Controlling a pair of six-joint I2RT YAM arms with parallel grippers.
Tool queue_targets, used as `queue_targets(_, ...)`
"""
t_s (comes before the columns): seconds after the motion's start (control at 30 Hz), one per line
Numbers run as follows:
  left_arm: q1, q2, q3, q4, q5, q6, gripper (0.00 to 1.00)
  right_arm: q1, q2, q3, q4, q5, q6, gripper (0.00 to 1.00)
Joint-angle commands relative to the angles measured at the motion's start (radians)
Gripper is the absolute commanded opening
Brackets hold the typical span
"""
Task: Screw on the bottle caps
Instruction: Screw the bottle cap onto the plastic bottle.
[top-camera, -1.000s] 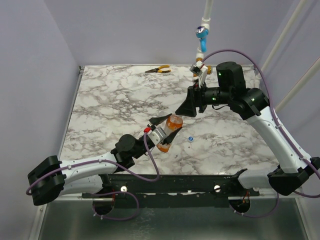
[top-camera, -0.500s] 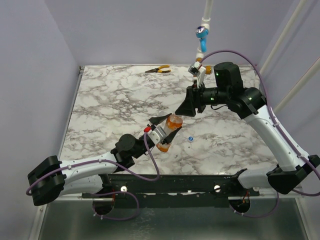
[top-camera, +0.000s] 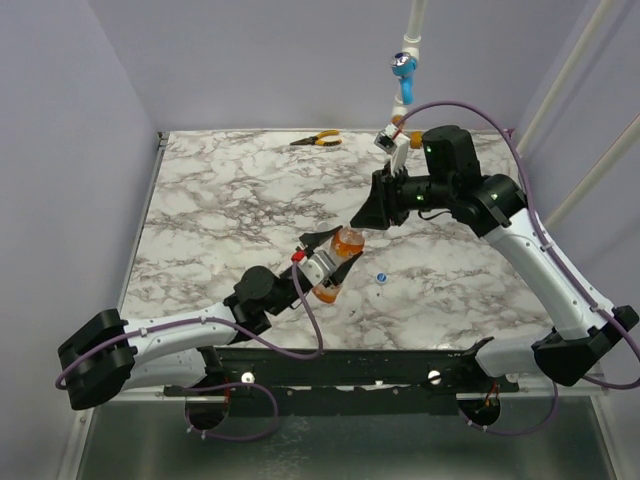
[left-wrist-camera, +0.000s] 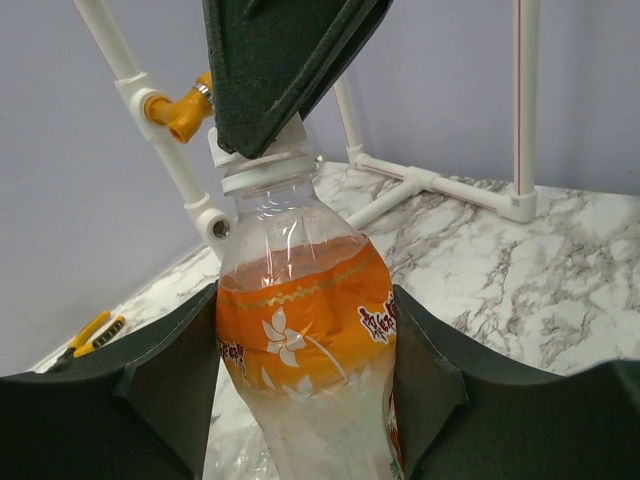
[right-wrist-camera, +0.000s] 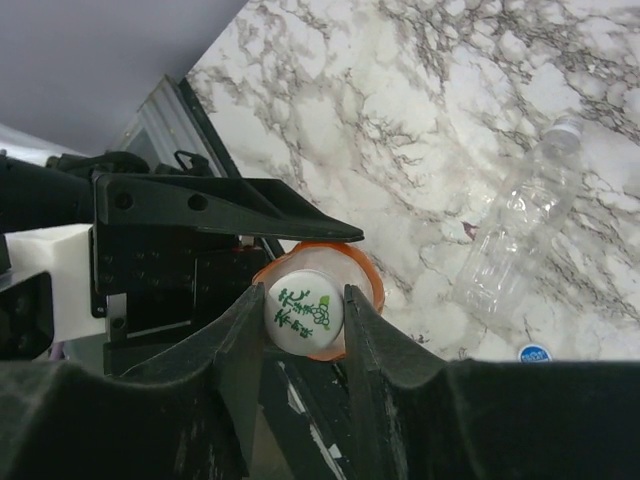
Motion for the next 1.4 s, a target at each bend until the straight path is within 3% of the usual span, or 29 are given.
queue_targets(0.0,0.004,0.047,0.048,0.01,-0.069,0.025,0.3,0.025,0.031,-0.026,-0.034,0.087,0.051,0.31)
queue_targets(0.33,0.004,0.188,0.158,0.047,-0.25,0.151,0.3,0.083,0.115,-0.012,-0.07,0.336,0.216,0.27)
queue_targets(0.6,0.005,0.294,0.265,0.07,-0.357,0.24,0.3,0.118,0.225,0.104,-0.155,0.494,0.333,0.26)
queue_targets(1.07,-0.01,0.419,0.383,0.114,-0.469,0.36,0.3,0.136,0.369,0.276,-0.209,0.586,0.443,0.28)
queue_targets(1.23,-0.009,0.417,0.369,0.116,-0.465,0.351,0.3,0.136,0.376,0.313,-0.207,0.622,0.451,0.37)
queue_targets(1.3,-0.01,0.41,0.359,0.117,-0.462,0.346,0.3,0.135,0.372,0.324,-0.206,0.631,0.451,0.47)
queue_targets(1.37,-0.009,0.4,0.34,0.117,-0.455,0.332,0.3,0.136,0.362,0.332,-0.204,0.645,0.452,0.64)
